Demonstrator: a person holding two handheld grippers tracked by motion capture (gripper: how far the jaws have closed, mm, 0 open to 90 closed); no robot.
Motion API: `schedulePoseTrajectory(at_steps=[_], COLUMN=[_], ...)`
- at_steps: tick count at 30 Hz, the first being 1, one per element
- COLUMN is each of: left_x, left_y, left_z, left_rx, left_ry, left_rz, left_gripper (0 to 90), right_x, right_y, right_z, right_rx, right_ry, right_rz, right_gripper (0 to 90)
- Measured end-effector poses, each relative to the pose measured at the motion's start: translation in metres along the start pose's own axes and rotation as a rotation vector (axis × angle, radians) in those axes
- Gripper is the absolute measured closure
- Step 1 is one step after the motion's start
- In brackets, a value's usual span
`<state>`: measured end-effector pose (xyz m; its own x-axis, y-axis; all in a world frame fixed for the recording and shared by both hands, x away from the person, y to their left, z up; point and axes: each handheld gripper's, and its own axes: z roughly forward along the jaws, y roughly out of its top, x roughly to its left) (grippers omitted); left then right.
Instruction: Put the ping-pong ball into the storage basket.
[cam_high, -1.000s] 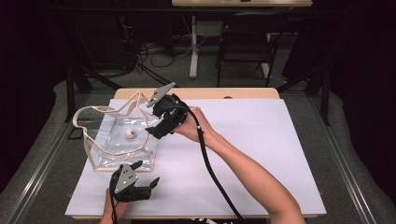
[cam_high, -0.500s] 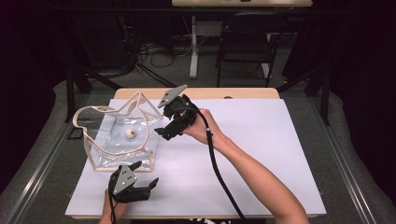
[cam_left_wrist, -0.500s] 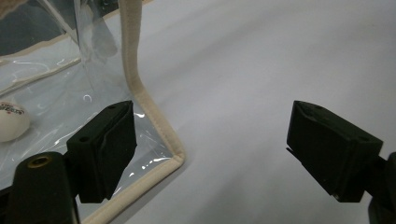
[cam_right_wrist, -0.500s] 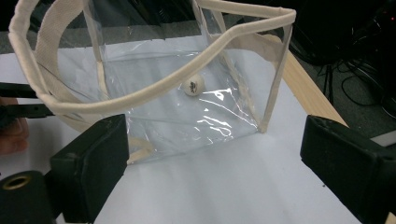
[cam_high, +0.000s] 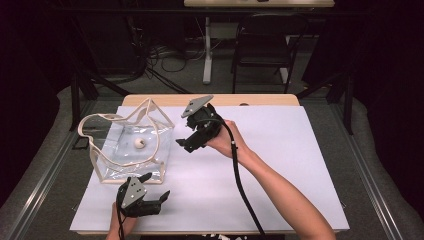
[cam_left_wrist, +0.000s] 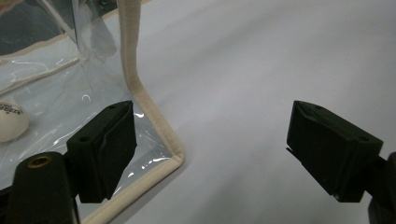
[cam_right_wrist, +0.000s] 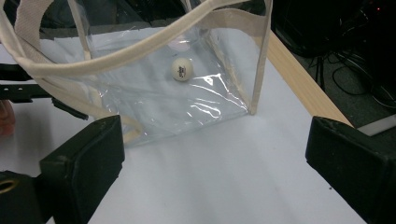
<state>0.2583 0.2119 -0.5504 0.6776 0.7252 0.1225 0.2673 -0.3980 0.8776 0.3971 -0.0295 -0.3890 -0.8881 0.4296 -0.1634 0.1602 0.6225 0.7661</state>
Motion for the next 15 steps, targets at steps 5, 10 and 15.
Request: schedulePoseTrajectory(at_steps=[5,10,15], left_x=[0.000,0.000,0.000], left_y=[0.000,0.000,0.000], left_z=[0.000,-0.001,-0.001], left_rx=[0.001,0.000,0.002], left_ry=[0.000,0.001,0.001], left_rz=[0.003,0.000,0.003], left_gripper=[16.3,16.3,16.3], right_x=[-0.003,-0.004,-0.006], right_y=[-0.010,-0.019,-0.029], right_z=[-0.005,-0.008,-0.011], right_rx=[-0.002,-0.004,-0.003], right_ry=[-0.011,-0.024,-0.037], right_rz=[0.011,0.020,0.023], right_gripper=[3.9,3.8,3.9])
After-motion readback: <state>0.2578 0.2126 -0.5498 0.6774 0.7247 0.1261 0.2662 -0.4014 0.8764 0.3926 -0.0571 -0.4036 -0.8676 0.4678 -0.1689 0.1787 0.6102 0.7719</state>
